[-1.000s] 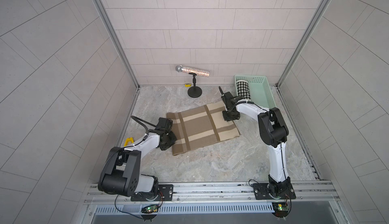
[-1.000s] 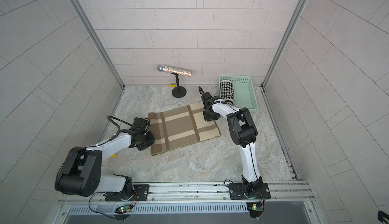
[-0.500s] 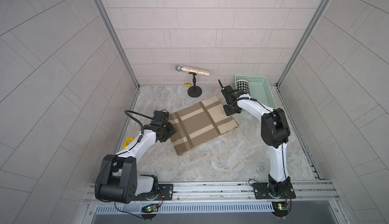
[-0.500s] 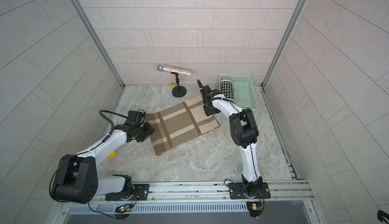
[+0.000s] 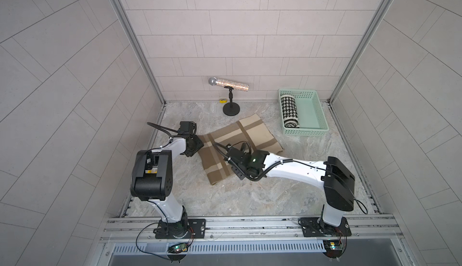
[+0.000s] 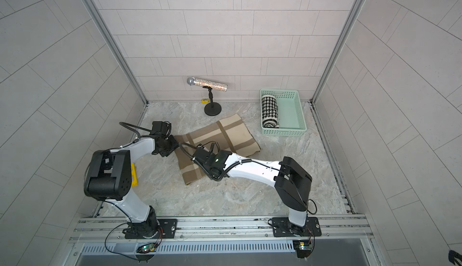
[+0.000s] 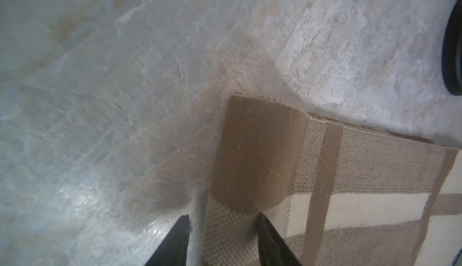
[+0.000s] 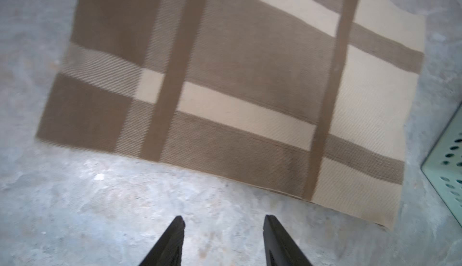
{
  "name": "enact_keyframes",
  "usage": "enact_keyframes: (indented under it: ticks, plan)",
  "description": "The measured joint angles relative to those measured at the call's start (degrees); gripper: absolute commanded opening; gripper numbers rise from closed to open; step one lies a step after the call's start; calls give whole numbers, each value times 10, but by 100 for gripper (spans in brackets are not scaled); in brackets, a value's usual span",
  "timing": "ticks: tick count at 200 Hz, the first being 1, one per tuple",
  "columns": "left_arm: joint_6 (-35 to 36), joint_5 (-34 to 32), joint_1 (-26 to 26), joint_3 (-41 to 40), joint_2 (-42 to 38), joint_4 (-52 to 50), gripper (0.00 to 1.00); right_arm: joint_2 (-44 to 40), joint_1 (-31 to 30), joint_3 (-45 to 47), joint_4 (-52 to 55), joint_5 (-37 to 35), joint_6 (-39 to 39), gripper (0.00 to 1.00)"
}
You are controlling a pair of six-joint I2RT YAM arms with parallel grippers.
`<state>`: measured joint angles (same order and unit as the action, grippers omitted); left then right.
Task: Roll up the scarf and place it into the basket
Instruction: Adjust the scarf at the center of the board, then roll the scarf at the center of the board.
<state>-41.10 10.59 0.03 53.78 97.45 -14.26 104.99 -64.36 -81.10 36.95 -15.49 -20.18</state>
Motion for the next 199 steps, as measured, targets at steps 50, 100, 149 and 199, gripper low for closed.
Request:
enact_keyframes:
  ticks: [50, 100, 149, 199]
  plan:
    - [1, 33, 19, -1, 24, 32, 22, 155, -113, -142, -2, -54, 30, 64]
    - [0, 43, 26, -5, 25, 38, 18, 251, -139, -231, 19, -112, 79, 71]
    - [0, 48, 28, -5, 25, 40, 14, 305, -116, -280, 32, -159, 109, 53]
    - [0, 47, 29, -10, 15, 41, 0, 304, -99, -255, 16, -136, 117, 7]
